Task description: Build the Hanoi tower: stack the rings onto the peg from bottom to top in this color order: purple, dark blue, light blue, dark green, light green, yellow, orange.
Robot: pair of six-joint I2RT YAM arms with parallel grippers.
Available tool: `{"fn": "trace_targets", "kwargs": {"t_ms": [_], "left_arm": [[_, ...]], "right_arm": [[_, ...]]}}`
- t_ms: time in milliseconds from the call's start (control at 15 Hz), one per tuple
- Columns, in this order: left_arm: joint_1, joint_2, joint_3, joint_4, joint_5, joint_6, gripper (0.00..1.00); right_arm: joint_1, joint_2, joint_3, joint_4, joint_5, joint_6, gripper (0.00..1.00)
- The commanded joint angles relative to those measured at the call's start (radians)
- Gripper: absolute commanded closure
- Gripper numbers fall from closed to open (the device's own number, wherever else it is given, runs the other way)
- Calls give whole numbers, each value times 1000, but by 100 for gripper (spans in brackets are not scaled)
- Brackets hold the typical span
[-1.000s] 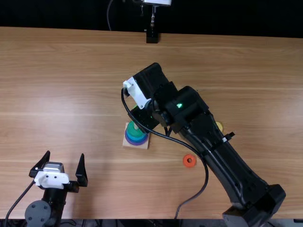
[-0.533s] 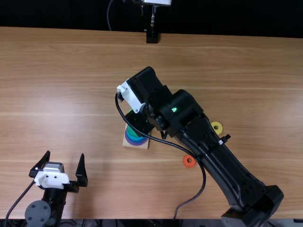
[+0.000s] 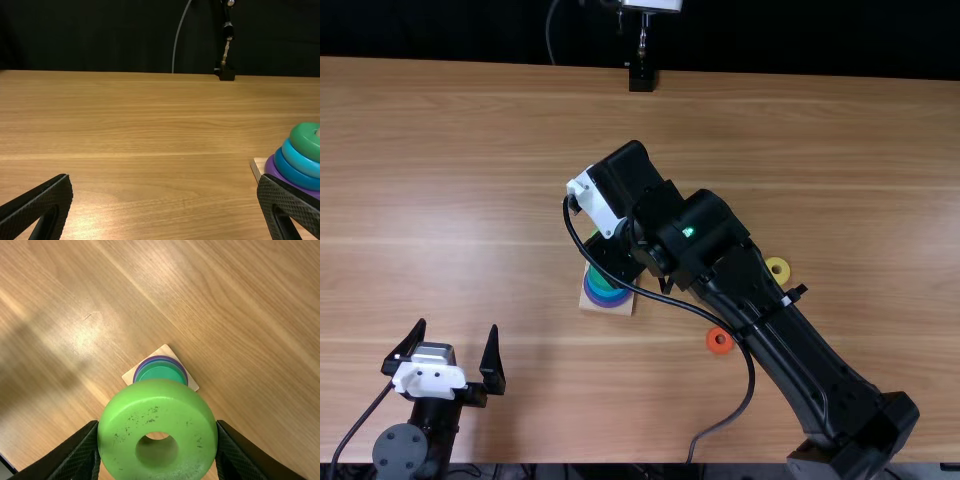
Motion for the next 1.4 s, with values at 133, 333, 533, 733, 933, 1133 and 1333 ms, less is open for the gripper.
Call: {"fn": "trace_targets", "kwargs": {"t_ms": [133, 333, 533, 733, 933, 1133, 1333], "left_arm": [[10, -12, -45, -12, 9, 3, 0], [10, -12, -45, -12, 9, 3, 0], [10, -12, -45, -12, 9, 3, 0], [10, -12, -45, -12, 9, 3, 0], [10, -12, -45, -12, 9, 3, 0], [10, -12, -45, -12, 9, 3, 0], [10, -12, -45, -14, 9, 3, 0]], "right_arm": [[0, 39, 40, 4, -5, -1, 100], [0, 60, 40, 6, -5, -1, 100], [-1, 63, 45, 4, -5, -3, 100], [-1, 63, 37, -5, -5, -7, 100], [-1, 63, 32, -7, -5, -9, 100], [-1, 63, 29, -9, -5, -11, 100], [-3, 63, -6, -9, -5, -46, 100]]}}
